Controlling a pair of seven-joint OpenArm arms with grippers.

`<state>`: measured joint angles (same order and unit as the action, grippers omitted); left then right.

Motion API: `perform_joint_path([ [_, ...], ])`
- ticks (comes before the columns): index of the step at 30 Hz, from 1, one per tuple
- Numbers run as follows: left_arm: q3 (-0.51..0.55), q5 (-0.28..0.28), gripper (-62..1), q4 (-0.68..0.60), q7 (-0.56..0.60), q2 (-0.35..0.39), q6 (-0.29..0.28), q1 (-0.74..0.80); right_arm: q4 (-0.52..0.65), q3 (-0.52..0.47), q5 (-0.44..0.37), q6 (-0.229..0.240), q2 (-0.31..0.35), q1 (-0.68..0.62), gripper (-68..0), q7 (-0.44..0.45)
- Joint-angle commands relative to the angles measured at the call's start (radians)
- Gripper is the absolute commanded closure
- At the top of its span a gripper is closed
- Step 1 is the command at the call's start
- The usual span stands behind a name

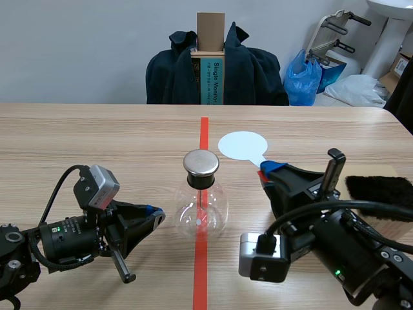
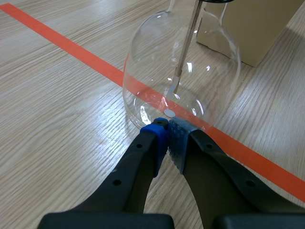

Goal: Do the electroscope experiment.
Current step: 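Move the plate toward and away from the electroscope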

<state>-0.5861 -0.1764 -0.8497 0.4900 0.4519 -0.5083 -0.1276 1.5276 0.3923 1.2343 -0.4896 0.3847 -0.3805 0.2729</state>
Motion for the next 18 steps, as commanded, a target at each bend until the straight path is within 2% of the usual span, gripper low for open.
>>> perform_joint_path([
  [1,0.003,-0.013,-2.9,-0.021,0.014,-0.003,-0.002,-0.003,0.013,-0.011,-0.004,-0.01,0.0,0.01,-0.7,-0.025],
  [12,0.003,-0.013,-2.9,-0.021,0.014,-0.003,-0.002,-0.003,0.013,-0.011,-0.004,-0.01,0.0,0.01,-0.7,-0.144],
  [18,0.003,-0.013,-2.9,-0.021,0.014,-0.003,-0.002,-0.003,0.013,-0.011,-0.007,-0.01,0.0,0.012,-0.7,-0.142],
])
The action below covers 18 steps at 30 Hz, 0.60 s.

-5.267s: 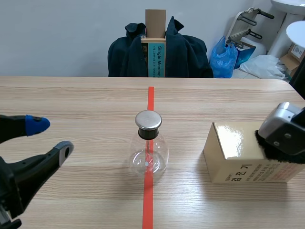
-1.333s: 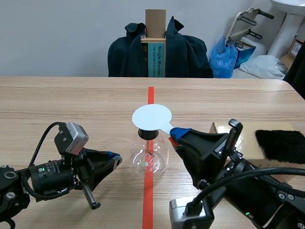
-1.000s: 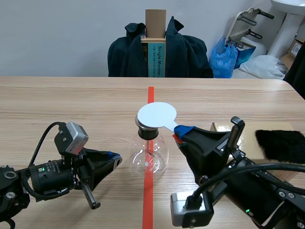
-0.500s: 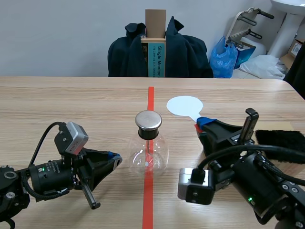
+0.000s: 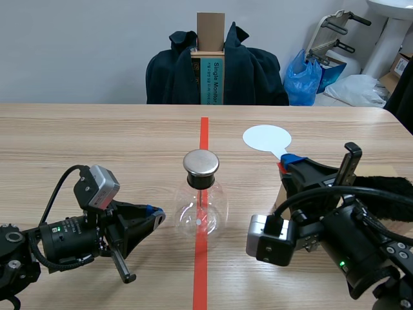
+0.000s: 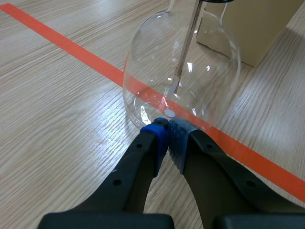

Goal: Do the electroscope experiment.
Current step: 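Move the plate toward and away from the electroscope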

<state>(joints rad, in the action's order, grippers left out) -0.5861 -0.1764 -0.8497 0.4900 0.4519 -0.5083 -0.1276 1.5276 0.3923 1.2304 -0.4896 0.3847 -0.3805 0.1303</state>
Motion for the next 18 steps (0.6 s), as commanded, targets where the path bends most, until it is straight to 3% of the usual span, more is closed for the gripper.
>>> perform_joint_path([
  [1,0.003,-0.013,-2.9,-0.021,0.014,-0.003,-0.002,-0.003,0.013,-0.011,-0.004,-0.01,0.0,0.012,-0.7,0.009],
  [18,0.003,-0.013,-2.9,-0.021,0.015,-0.003,-0.002,-0.003,0.013,-0.011,-0.057,-0.018,-0.014,0.016,-0.7,0.301],
])
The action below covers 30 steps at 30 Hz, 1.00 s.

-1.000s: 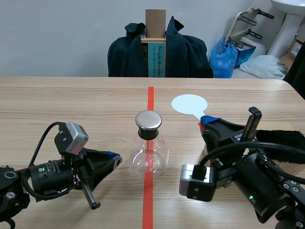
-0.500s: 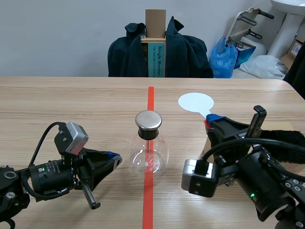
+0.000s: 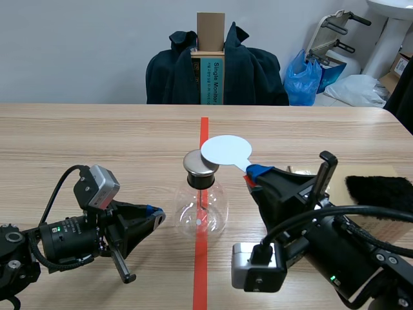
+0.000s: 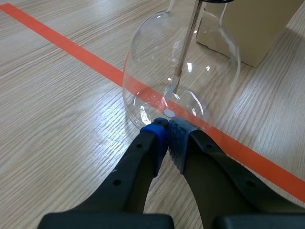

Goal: Do the electroscope experiment.
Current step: 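Move the plate toward and away from the electroscope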

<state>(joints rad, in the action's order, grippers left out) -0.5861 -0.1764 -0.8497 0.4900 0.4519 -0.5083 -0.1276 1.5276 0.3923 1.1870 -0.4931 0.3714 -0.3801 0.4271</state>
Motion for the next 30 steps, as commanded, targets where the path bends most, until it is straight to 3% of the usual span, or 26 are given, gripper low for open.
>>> perform_joint_path([
  [1,0.003,-0.013,-2.9,-0.021,0.015,-0.003,-0.002,-0.003,0.013,-0.011,-0.014,-0.015,0.0,0.018,-0.7,0.017],
  [15,0.003,-0.013,-2.9,-0.021,0.015,-0.003,-0.002,-0.003,0.013,-0.011,-0.013,-0.015,0.0,0.018,-0.7,0.142],
  [25,0.003,-0.013,-2.9,-0.021,0.015,-0.003,-0.002,-0.003,0.013,-0.011,-0.013,-0.015,0.0,0.018,-0.7,0.142],
  [30,0.003,-0.013,-2.9,-0.021,0.015,-0.003,-0.002,-0.003,0.013,-0.011,-0.013,-0.015,0.0,0.017,-0.7,0.097],
])
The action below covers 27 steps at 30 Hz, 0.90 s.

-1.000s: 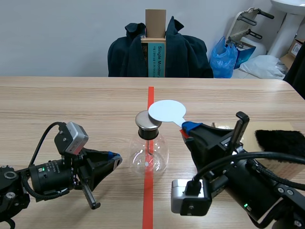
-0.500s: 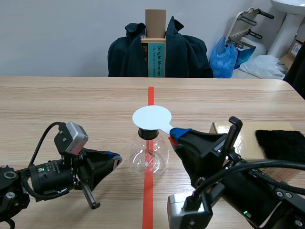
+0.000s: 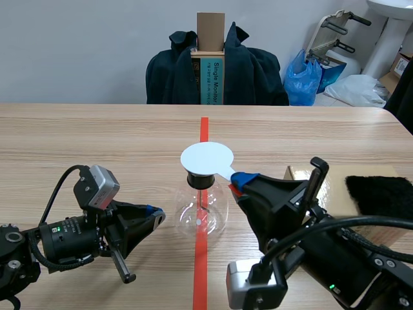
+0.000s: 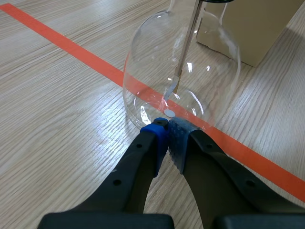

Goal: Do the electroscope experiment.
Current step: 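Move the plate toward and away from the electroscope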

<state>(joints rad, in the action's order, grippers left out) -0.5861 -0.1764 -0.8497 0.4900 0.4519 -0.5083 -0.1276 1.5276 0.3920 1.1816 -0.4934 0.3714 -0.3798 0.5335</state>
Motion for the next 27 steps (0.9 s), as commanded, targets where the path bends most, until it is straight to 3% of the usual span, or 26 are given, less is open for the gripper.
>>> perform_joint_path([
  [1,0.003,-0.013,-2.9,-0.021,0.015,-0.003,-0.002,-0.003,0.013,-0.011,-0.008,-0.014,0.0,0.017,-0.7,-0.023],
  [16,0.003,-0.013,-2.9,-0.021,0.015,-0.003,-0.002,-0.003,0.013,-0.011,-0.045,-0.027,0.0,0.017,-0.7,-0.299],
  [27,0.003,-0.013,-2.9,-0.021,0.015,-0.003,-0.002,-0.003,0.041,-0.021,-0.076,-0.153,0.0,0.004,-0.7,-0.421],
])
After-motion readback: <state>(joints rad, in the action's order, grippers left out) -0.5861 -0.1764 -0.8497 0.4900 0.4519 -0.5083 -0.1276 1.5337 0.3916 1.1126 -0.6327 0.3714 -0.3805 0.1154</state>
